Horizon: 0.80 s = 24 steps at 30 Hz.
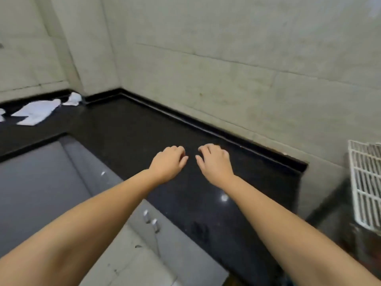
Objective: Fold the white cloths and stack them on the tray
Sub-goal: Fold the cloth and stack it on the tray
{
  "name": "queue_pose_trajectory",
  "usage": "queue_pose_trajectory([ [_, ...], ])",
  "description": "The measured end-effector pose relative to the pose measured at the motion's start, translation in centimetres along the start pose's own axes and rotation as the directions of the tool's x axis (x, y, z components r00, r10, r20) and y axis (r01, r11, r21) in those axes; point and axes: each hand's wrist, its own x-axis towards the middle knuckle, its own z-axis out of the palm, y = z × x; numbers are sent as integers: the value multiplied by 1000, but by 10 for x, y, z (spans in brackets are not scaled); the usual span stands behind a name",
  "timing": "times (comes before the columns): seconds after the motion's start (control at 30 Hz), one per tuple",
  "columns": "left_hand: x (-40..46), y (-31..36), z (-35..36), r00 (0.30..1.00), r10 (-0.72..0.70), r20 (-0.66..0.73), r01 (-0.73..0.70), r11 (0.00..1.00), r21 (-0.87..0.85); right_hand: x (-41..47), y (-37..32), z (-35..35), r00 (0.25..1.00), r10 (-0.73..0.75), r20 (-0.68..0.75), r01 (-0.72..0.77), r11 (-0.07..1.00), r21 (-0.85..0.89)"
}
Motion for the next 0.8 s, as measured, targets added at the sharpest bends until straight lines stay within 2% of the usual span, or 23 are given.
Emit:
queue_pose_trajectory([
  [0.13, -65, -121, -1, 980, -195, 40, 187, 970, 158, 5, -120, 73, 974, -217, 64, 214, 976, 48],
  [0.2, -92, -170, -4, 956, -292, 34, 282, 942, 182, 10, -166, 98, 955, -285, 87, 279, 958, 68],
  [0.4, -134, -274, -6, 863, -505, 9, 492, 844, 216, 43, -246, 157, 881, -399, 253, 397, 916, 61],
  [0.53, -115, -325, -3, 822, -565, 72, 539, 812, 223, 92, -274, 199, 842, -435, 318, 414, 900, 136],
  [0.6, -95, -352, -2, 806, -585, 93, 554, 800, 229, 122, -289, 218, 799, -477, 366, 439, 879, 188],
  [0.8, -31, -431, -18, 728, -680, 91, 649, 725, 230, 228, -331, 263, 734, -550, 398, 510, 834, 213],
])
